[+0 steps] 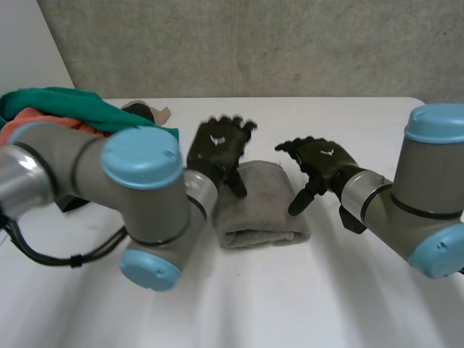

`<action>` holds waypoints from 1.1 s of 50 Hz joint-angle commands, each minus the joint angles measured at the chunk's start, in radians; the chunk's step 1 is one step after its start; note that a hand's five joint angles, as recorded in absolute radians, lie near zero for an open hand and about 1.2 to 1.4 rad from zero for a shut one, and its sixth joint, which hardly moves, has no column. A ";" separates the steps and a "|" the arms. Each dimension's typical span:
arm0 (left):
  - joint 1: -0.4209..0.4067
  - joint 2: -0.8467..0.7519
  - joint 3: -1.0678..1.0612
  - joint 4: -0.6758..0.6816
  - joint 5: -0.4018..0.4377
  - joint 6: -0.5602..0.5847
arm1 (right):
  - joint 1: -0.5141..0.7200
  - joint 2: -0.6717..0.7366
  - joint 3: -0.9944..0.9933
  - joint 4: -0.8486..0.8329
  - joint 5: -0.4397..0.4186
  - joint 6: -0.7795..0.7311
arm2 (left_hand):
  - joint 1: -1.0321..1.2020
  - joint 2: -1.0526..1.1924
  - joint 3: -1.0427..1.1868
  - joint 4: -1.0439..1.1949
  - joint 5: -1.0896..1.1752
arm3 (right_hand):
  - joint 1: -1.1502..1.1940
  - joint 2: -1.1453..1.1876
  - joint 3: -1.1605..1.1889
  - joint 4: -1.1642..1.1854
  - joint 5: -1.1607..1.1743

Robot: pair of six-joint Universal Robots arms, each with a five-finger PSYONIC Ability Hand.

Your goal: Fold the laundry.

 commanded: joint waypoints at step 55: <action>0.135 0.091 0.147 -0.268 0.688 0.046 | 0.026 0.169 0.126 -0.204 -0.021 0.091 | 0.020 0.005 0.003 0.010 -0.010 | 0.202 0.213 0.217 0.218 0.204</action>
